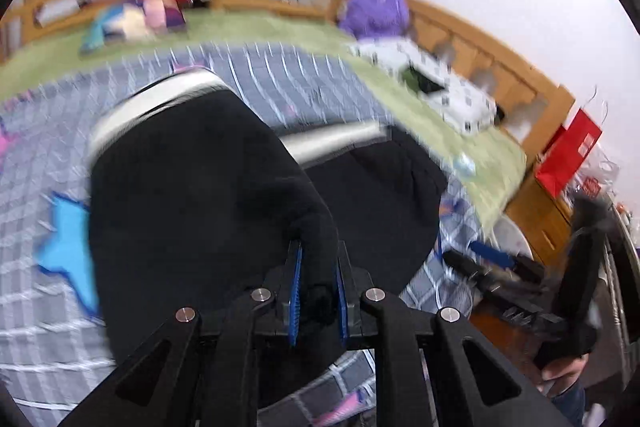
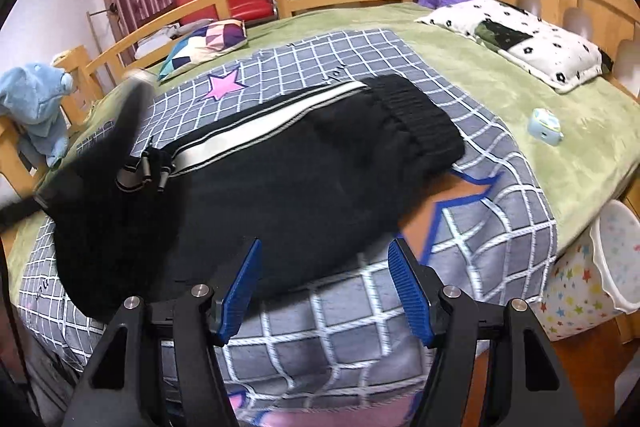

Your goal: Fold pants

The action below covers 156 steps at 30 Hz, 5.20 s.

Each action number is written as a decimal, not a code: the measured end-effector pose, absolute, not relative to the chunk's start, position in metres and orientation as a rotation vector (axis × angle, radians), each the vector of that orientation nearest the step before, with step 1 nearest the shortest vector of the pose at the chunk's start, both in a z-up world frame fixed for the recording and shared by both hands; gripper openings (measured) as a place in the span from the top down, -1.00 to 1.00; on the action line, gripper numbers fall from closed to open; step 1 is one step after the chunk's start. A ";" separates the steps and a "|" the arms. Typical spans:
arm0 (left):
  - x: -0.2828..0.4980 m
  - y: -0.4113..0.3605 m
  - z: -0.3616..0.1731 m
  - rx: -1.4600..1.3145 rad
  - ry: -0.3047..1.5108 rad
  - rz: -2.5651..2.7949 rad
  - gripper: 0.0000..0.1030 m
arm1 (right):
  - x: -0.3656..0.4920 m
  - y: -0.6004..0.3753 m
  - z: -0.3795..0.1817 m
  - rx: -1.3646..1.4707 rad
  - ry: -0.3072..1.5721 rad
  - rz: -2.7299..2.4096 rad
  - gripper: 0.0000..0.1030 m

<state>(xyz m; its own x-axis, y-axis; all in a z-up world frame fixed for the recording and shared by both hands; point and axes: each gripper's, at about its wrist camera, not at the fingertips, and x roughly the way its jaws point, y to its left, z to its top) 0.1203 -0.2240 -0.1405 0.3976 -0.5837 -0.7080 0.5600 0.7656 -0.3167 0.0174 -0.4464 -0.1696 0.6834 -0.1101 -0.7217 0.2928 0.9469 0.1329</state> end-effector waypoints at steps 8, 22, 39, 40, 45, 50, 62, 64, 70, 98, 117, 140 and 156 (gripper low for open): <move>0.107 -0.193 -0.120 -0.083 0.913 -0.778 -0.23 | 0.038 -0.446 -0.171 0.354 0.803 -0.059 -0.26; 0.129 -0.095 -0.131 -0.234 0.964 -0.469 -0.23 | 0.139 -0.375 -0.223 0.585 0.925 0.298 0.70; 0.141 -0.122 -0.154 -0.241 1.032 -0.580 -0.23 | 0.116 -0.554 -0.147 0.183 0.775 -0.250 0.74; 0.141 -0.125 -0.154 -0.238 1.035 -0.588 -0.23 | 0.115 -0.563 -0.154 0.195 0.798 -0.270 0.74; 0.143 -0.149 -0.159 -0.201 1.060 -0.634 -0.23 | 0.107 -0.572 -0.171 0.158 0.855 -0.295 0.49; 0.144 -0.187 -0.151 -0.158 1.035 -0.675 -0.23 | 0.077 -0.554 -0.134 0.076 0.725 -0.316 0.37; 0.128 -0.245 -0.224 -0.097 1.199 -0.634 -0.30 | 0.050 -0.533 -0.210 0.061 0.910 -0.268 0.32; 0.131 -0.239 -0.209 -0.090 1.171 -0.648 -0.26 | 0.048 -0.535 -0.195 0.054 0.916 -0.244 0.32; 0.169 -0.221 -0.180 -0.141 1.088 -0.629 -0.26 | 0.067 -0.559 -0.146 0.098 0.771 -0.202 -0.24; 0.244 -0.249 -0.219 -0.307 1.117 -0.643 0.43 | 0.168 -0.616 -0.221 0.466 0.988 0.065 0.14; 0.296 0.011 -0.126 -0.262 0.946 -0.429 0.55 | 0.232 -0.362 -0.164 0.444 0.845 0.293 0.63; 0.199 0.040 -0.165 -0.037 0.903 -0.206 -0.11 | 0.183 -0.256 -0.184 0.032 0.762 0.200 0.30; 0.206 0.055 -0.143 -0.083 0.857 -0.208 -0.12 | 0.172 -0.247 -0.158 -0.021 0.739 0.200 0.09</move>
